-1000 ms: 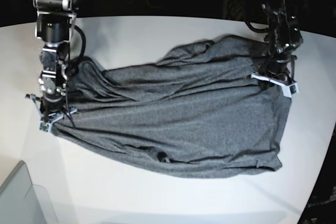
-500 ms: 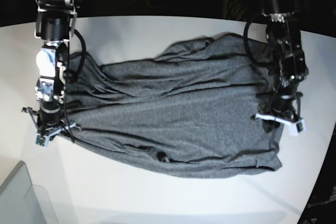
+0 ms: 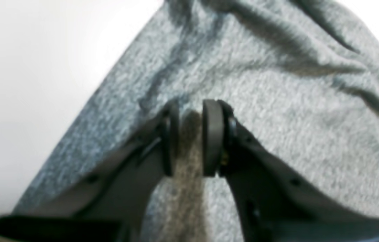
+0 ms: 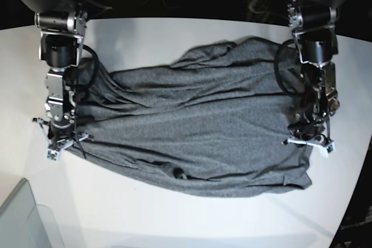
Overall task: Layout the t-shirt on the table in an organized manner, then fold the t-shirt properly
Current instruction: 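Pull the shirt edges with both grippers to spread the body flat, then hold the shirt with both grippers and drag it to straighten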
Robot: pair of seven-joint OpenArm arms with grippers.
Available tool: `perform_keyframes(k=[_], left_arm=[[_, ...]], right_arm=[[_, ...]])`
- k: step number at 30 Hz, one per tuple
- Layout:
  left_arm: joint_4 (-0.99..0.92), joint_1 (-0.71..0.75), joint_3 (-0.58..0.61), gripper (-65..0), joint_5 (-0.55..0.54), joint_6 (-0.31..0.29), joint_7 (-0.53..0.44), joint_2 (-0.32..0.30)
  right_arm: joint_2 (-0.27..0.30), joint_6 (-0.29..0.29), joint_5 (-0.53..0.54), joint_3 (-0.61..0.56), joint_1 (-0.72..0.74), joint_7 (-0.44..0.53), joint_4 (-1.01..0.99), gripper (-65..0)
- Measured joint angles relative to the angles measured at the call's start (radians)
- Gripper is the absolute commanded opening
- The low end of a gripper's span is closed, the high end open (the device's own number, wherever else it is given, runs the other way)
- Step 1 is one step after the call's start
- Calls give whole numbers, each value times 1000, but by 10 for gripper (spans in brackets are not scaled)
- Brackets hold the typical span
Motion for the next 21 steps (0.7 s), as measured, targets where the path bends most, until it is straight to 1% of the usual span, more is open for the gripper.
perform_keyframes(k=[4,6,8,10,13,15,19,21], left_arm=[[56,84,-3,-522,-8,-10,-40,-12],[81,135,-4,-522,-12,-25,-86,-15],[119,176,-8,-522,-12,-25,-90,-17],[152,217,-7,-522,-24,-31,-94,-31],[183,245,-8,-522,-23,-31,-94,-37],[206,246,-8,-522,-16,-16,-64,-37],[273,258,-8,-522,-5,12,-8,-32],[351,279,-8,-522,5,35,53,-23]], right_arm=[[17,2,-1,2,12,-24,-5,-650],[29,1,0,2,4,-23,-5,-650],[39,1,-1,2,-3,-23,-4,-650],[42,2,-3,2,-21,4,2,-650],[45,2,-3,2,-29,6,8,-650],[43,2,0,3,-40,-27,43,-650],[21,2,-1,3,-111,-48,172,-650],[7,2,-1,4,-145,-50,250,-650]])
